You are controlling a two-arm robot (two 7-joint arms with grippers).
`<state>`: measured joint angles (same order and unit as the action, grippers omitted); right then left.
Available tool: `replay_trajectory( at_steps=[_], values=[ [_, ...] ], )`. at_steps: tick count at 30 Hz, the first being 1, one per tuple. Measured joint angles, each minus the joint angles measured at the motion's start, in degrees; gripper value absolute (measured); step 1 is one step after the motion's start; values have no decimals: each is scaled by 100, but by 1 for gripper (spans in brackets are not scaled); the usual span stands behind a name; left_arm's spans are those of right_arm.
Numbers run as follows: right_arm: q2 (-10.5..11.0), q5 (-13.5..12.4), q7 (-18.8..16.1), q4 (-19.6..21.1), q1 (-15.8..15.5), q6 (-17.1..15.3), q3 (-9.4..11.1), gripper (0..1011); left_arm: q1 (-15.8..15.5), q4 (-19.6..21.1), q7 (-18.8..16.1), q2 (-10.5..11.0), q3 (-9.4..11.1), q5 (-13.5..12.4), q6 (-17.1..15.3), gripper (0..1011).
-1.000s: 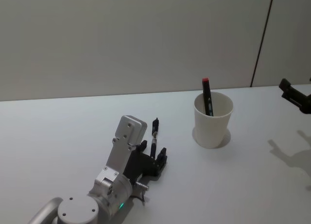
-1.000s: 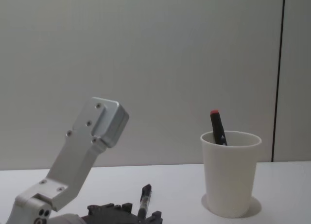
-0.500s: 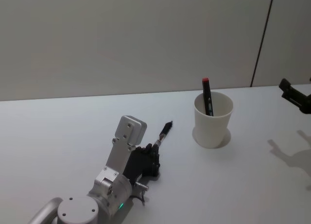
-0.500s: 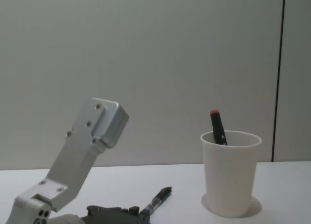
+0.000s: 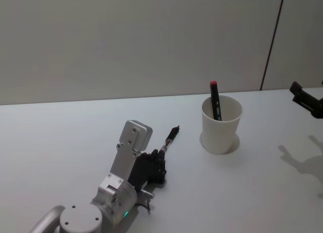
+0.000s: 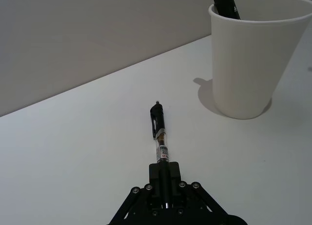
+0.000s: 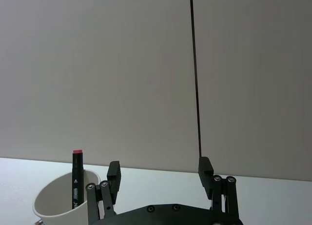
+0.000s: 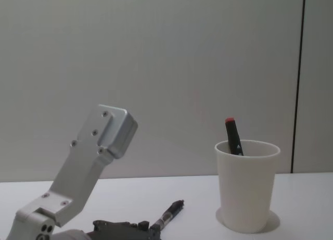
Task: Place the pen into the pen holder.
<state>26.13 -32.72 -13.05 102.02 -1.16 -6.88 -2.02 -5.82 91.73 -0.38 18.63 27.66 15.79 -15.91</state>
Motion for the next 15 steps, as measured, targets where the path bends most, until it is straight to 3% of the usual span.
replay_trajectory(
  at_steps=[15],
  values=[
    [0, 0, 0, 0, 0, 0, 0, 1001, 2, 4, 0, 3, -2, -5, 10, 121]
  ],
)
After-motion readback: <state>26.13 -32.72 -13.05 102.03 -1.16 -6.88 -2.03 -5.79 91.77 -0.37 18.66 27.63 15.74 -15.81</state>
